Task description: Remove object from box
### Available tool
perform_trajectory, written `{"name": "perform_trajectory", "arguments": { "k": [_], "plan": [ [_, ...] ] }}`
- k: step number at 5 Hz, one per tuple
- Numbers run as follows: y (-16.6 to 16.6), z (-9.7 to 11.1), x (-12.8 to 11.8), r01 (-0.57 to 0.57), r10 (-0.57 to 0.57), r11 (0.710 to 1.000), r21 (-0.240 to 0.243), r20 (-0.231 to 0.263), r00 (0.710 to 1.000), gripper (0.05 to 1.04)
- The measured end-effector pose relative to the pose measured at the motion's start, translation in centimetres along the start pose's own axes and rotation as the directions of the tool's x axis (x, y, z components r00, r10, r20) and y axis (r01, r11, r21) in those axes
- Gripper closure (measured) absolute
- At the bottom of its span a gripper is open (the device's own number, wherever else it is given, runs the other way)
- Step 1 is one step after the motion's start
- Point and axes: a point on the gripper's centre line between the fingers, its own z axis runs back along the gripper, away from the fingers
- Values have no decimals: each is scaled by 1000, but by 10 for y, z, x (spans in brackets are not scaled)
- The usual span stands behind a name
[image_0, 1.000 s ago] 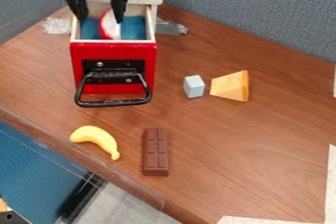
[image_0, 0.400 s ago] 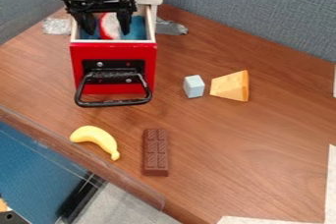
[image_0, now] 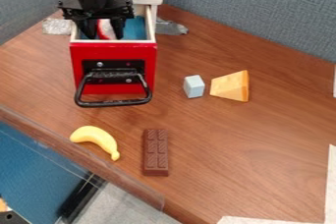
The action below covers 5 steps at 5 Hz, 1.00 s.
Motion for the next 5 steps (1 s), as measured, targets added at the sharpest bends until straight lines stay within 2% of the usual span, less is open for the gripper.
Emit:
{"name": "perform_trajectory", "arguments": {
  "k": [1, 2, 3, 4, 5],
  "plan": [
    [3, -1, -3, 15, -15, 1000, 3, 18, 1000, 539],
    [6, 3, -10, 32, -31, 999, -12, 16, 999, 539],
    [8, 16, -17, 23, -25, 997, -71, -25, 999, 539],
    [14, 52, -14, 2, -2, 989, -147, 0, 1000, 539],
    [17, 74, -14, -7, 10, 975, -223, 11, 1000, 539]
  ]
}}
